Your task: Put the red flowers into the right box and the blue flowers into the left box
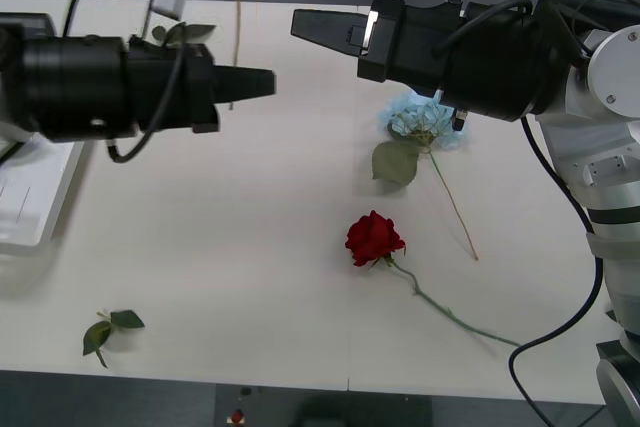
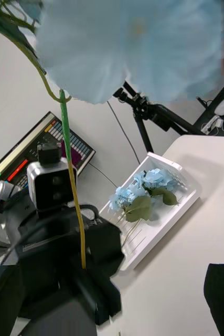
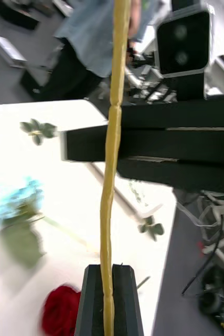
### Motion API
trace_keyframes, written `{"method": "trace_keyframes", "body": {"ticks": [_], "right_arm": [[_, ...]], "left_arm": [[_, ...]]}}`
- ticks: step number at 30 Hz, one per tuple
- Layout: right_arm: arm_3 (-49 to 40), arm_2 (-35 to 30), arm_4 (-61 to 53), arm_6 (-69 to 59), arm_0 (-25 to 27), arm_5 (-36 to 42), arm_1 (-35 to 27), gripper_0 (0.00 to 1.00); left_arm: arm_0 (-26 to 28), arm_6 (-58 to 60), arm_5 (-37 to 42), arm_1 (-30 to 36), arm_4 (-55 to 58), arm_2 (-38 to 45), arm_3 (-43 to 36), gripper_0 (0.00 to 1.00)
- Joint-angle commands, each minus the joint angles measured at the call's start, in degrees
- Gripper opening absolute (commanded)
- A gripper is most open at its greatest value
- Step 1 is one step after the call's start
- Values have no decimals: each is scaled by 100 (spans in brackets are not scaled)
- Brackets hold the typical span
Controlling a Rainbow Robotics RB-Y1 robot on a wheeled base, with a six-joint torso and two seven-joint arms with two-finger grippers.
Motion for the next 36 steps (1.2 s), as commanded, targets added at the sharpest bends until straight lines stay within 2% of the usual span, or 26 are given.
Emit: {"method": "trace_keyframes", "body": {"ticks": [1,6,8,14,19,27,36], "right_arm": [[-196,16,-51,-18,-136,-21,83,100],[-161,78,-69,-10,-4,5,74,100],[-240,60,-104,8,75,-74,4,100],[-371,69,-130,-36,348,-153,-383,100],[-371,60,54,-115,603,-153,-735,100],[-371,-54,1056,-880,857,40,-1156,100],[-380,-485,2779,-1943,866,1754,-1359,100]], "left_arm": [[862,265,-30,842,317,964,-178,0],[2031,274,31,1439,317,2080,103,0],[2550,283,251,1686,308,2625,454,0],[3332,274,1183,2143,-79,3566,1492,0],[3675,292,1816,2283,-667,4040,2036,0],[3692,327,2062,2336,-1819,3891,2397,0],[3692,239,2062,2336,-2944,3372,2625,0]]}}
